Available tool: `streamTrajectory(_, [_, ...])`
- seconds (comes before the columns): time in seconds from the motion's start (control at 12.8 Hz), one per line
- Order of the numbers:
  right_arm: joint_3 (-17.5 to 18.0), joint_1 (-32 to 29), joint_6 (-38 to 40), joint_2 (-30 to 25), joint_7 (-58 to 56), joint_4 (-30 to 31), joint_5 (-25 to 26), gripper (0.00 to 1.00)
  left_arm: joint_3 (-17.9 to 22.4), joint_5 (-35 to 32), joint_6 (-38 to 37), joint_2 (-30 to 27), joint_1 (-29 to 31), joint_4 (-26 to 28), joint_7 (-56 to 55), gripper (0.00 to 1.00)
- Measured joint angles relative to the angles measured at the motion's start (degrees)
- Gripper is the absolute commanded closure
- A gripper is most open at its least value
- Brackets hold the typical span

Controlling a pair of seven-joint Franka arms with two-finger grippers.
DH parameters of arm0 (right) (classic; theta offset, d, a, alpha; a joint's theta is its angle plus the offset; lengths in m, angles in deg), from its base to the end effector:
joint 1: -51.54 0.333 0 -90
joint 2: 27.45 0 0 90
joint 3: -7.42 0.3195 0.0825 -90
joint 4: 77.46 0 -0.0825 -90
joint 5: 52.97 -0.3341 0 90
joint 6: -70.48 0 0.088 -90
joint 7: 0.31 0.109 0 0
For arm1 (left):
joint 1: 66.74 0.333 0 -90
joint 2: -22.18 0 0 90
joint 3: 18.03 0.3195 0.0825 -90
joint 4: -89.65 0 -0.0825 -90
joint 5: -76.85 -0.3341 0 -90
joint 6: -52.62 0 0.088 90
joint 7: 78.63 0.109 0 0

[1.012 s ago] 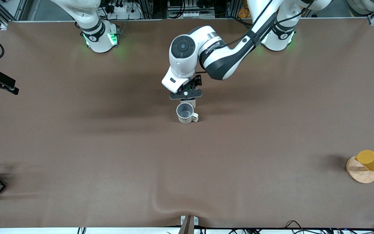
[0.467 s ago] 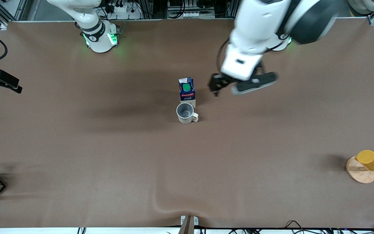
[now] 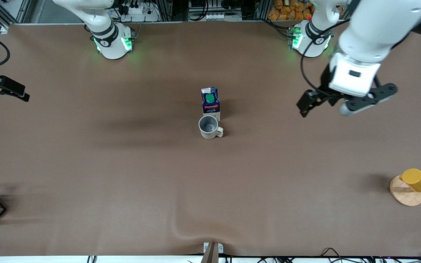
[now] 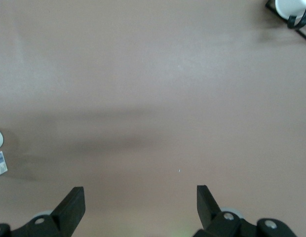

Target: Place milk next to cup

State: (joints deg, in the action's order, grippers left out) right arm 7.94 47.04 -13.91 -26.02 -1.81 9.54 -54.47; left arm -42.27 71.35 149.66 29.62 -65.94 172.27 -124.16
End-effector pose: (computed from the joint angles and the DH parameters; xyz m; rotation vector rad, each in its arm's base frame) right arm 0.5013 -0.0319 0.6271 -3.1094 0.0647 0.1076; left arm 0.5195 -0.1959 0.6296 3.0371 0.5949 0.2077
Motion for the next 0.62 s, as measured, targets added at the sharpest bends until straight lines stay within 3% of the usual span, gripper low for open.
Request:
streamTrajectory(0.47, [-0.1, 0.0, 0.3, 0.0, -0.1, -0.1, -0.2, 0.00, 0.0, 0.0, -1.1, -2.2, 8.5, 0.0, 21.4, 0.00])
streamTrajectory(0.62, [-0.1, 0.0, 0.3, 0.0, -0.1, -0.1, -0.2, 0.00, 1.8, 0.0, -1.6, -3.1, 8.4, 0.0, 25.8, 0.00])
